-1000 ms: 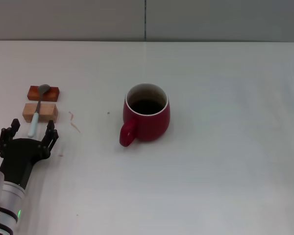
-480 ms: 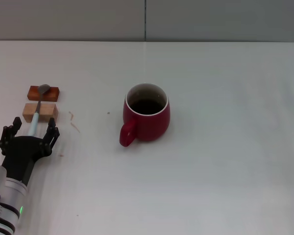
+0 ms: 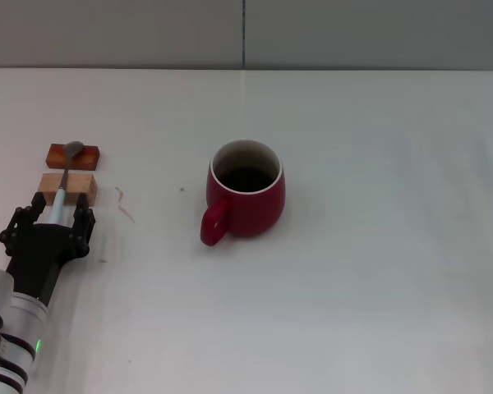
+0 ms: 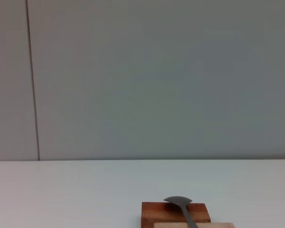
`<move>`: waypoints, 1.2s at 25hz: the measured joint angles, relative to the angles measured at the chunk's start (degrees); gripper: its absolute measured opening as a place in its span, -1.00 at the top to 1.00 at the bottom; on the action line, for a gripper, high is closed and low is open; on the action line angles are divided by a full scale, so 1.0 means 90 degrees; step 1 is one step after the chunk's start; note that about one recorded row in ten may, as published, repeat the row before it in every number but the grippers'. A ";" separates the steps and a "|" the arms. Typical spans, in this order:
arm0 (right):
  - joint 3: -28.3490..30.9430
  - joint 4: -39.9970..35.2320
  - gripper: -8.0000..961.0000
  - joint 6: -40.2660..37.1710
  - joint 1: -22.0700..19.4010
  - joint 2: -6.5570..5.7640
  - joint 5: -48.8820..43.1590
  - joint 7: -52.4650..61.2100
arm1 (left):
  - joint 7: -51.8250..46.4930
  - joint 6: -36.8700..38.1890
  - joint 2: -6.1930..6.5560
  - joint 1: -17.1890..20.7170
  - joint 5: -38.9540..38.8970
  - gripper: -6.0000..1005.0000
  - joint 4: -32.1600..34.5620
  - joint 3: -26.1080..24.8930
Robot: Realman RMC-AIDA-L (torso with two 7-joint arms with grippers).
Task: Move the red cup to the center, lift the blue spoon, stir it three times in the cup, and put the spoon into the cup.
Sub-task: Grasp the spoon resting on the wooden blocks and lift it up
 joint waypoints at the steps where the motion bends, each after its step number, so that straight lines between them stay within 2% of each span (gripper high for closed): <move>1: 0.0002 0.0003 -0.59 0.0000 0.0000 0.0000 0.0000 0.0000 | 0.0000 0.0010 0.0003 0.0000 0.0000 -0.20 0.0000 -0.0003; 10: -0.0013 0.0018 -0.59 0.0001 0.0000 0.0000 0.0000 0.0000 | 0.0000 0.0014 0.0009 -0.0001 0.0000 -0.20 0.0056 -0.0020; 21: -0.0039 0.0013 -0.59 0.0001 0.0000 0.0000 0.0000 0.0000 | 0.0000 0.0019 0.0009 0.0029 0.0000 0.01 0.0058 -0.0031; 30: -0.0038 0.0013 -0.59 0.0001 0.0000 0.0000 0.0000 0.0000 | 0.0000 0.0004 0.0009 0.0009 0.0000 0.03 0.0043 -0.0030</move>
